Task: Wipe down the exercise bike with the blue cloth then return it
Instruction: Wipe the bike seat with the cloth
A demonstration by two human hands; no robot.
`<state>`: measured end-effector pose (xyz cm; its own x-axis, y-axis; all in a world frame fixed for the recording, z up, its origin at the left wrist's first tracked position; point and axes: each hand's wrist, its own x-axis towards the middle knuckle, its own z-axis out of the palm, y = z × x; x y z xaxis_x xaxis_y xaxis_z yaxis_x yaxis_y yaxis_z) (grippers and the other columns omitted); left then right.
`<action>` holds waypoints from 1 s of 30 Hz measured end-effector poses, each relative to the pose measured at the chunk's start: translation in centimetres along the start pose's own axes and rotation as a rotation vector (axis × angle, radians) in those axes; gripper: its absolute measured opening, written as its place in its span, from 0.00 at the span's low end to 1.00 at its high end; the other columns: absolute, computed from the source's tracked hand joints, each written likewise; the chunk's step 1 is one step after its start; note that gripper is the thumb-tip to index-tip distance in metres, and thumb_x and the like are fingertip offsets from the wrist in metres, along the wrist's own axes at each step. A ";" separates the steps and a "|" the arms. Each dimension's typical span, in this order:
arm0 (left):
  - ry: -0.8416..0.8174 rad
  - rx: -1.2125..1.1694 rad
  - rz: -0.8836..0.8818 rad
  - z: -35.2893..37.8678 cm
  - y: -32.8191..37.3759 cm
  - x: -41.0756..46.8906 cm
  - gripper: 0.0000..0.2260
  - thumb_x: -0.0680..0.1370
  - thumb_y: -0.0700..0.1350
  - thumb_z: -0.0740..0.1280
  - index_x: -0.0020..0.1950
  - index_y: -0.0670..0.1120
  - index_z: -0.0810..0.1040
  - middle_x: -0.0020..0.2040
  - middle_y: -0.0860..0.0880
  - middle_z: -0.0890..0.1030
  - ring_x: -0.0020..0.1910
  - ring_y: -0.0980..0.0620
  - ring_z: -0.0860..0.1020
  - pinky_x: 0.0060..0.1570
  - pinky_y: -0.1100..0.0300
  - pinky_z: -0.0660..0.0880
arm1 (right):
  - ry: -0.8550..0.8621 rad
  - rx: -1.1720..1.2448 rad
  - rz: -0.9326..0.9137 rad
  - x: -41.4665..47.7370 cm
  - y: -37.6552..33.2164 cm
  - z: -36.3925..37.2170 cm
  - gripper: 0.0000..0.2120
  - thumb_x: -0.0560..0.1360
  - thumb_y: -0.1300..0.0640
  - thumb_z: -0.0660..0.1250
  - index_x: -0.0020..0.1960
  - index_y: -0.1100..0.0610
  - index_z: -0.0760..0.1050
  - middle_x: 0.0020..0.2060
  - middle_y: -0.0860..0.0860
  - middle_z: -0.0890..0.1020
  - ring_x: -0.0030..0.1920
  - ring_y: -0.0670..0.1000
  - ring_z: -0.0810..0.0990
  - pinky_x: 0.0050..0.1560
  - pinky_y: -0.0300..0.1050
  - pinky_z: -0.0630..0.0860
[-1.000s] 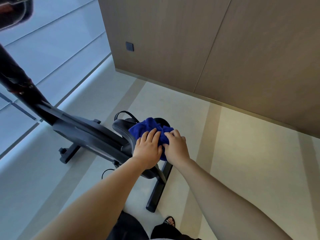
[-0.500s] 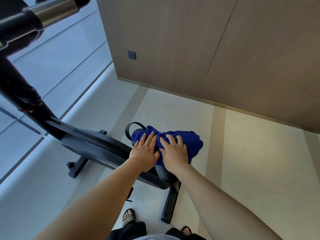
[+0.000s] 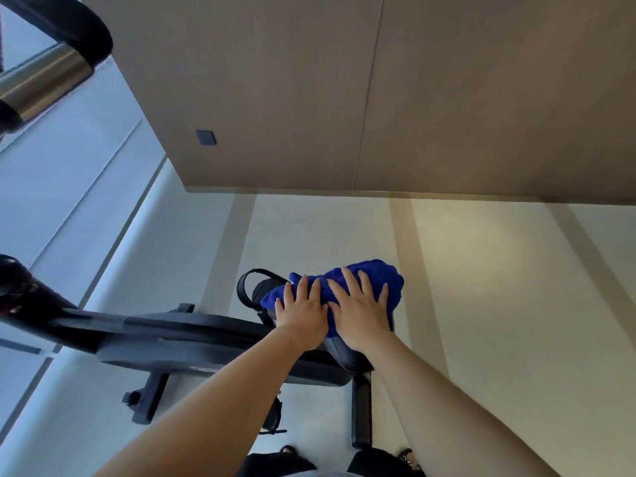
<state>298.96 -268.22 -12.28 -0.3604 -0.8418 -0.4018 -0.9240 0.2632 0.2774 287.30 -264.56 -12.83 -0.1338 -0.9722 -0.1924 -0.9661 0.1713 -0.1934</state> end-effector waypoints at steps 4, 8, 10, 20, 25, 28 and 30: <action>-0.006 -0.012 0.023 -0.1 0.0 0.3 0.26 0.81 0.55 0.48 0.76 0.52 0.43 0.77 0.49 0.46 0.75 0.41 0.45 0.71 0.39 0.47 | -0.035 0.029 -0.002 0.2 0.4 -0.5 0.23 0.81 0.46 0.48 0.75 0.43 0.49 0.76 0.48 0.45 0.75 0.55 0.42 0.70 0.67 0.44; -0.100 -0.039 0.060 -0.7 0.5 0.9 0.29 0.80 0.59 0.49 0.76 0.52 0.40 0.77 0.52 0.44 0.75 0.42 0.43 0.70 0.39 0.44 | -0.076 0.058 -0.012 0.3 1.3 -1.0 0.23 0.81 0.48 0.49 0.75 0.44 0.49 0.76 0.47 0.43 0.75 0.55 0.40 0.71 0.66 0.44; -0.123 -0.054 0.074 -0.8 1.3 1.1 0.29 0.80 0.57 0.49 0.75 0.51 0.39 0.77 0.52 0.42 0.75 0.43 0.42 0.71 0.40 0.43 | -0.092 0.075 -0.015 0.3 2.3 -1.4 0.23 0.81 0.48 0.49 0.75 0.44 0.49 0.76 0.47 0.43 0.75 0.55 0.40 0.71 0.66 0.45; -0.098 -0.061 0.067 -0.2 3.0 0.8 0.29 0.79 0.48 0.51 0.75 0.51 0.37 0.77 0.51 0.41 0.76 0.46 0.41 0.72 0.43 0.43 | -0.120 0.189 -0.063 1.3 4.6 -2.4 0.22 0.80 0.48 0.55 0.73 0.44 0.56 0.76 0.48 0.52 0.75 0.53 0.47 0.69 0.65 0.55; -0.092 -0.024 0.124 -0.2 2.2 0.2 0.29 0.80 0.50 0.51 0.75 0.52 0.38 0.77 0.52 0.41 0.76 0.46 0.43 0.72 0.44 0.45 | -0.043 0.169 -0.025 0.1 3.9 -2.3 0.21 0.79 0.48 0.57 0.72 0.45 0.60 0.74 0.48 0.59 0.73 0.53 0.53 0.66 0.64 0.62; -0.114 0.013 0.189 -0.4 1.7 -0.2 0.28 0.80 0.51 0.51 0.75 0.53 0.38 0.77 0.51 0.41 0.76 0.46 0.43 0.72 0.44 0.45 | -0.002 0.181 0.025 -0.9 3.5 -2.2 0.21 0.79 0.48 0.58 0.71 0.46 0.61 0.72 0.49 0.61 0.72 0.53 0.55 0.65 0.62 0.64; -0.121 0.057 0.250 -0.5 1.0 -0.6 0.28 0.81 0.53 0.50 0.75 0.52 0.38 0.77 0.51 0.41 0.76 0.46 0.43 0.72 0.44 0.46 | 0.015 0.202 0.063 -1.6 3.1 -2.1 0.22 0.78 0.48 0.59 0.71 0.46 0.61 0.72 0.48 0.62 0.72 0.53 0.56 0.65 0.60 0.66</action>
<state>298.33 -267.66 -11.32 -0.5872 -0.6862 -0.4294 -0.8092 0.4844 0.3324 284.04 -262.79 -11.14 -0.1977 -0.9604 -0.1963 -0.8917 0.2593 -0.3709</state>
